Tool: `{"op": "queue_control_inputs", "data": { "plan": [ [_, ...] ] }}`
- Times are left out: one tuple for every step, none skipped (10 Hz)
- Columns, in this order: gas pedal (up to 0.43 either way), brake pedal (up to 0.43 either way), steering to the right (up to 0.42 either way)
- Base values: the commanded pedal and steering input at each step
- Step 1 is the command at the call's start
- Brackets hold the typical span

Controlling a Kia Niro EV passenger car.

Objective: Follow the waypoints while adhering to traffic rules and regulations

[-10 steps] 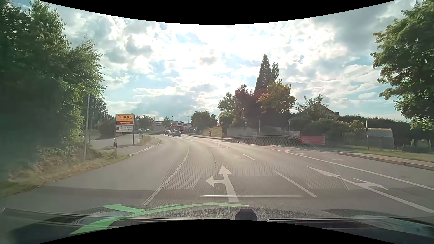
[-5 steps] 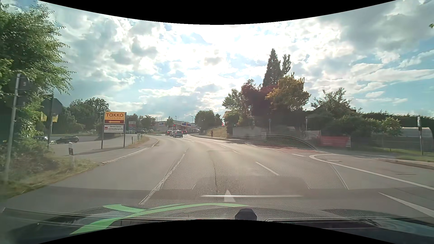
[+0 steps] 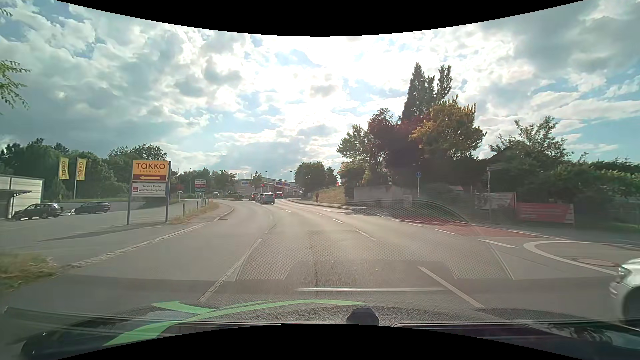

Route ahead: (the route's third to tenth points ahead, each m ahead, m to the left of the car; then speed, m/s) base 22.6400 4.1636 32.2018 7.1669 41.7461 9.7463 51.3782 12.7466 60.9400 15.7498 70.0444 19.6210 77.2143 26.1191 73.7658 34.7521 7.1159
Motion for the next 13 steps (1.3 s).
{"op": "queue_control_inputs", "data": {
  "plan": [
    [0.098,0.000,-0.039],
    [0.098,0.000,-0.040],
    [0.087,0.000,-0.041],
    [0.087,0.000,-0.043],
    [0.087,0.000,-0.044],
    [0.087,0.000,-0.045],
    [0.087,0.000,-0.045],
    [0.087,0.000,-0.046],
    [0.087,0.000,-0.046],
    [0.087,0.000,-0.047],
    [0.087,0.000,-0.047],
    [0.087,0.000,-0.047],
    [0.087,0.000,-0.047]
  ]
}}
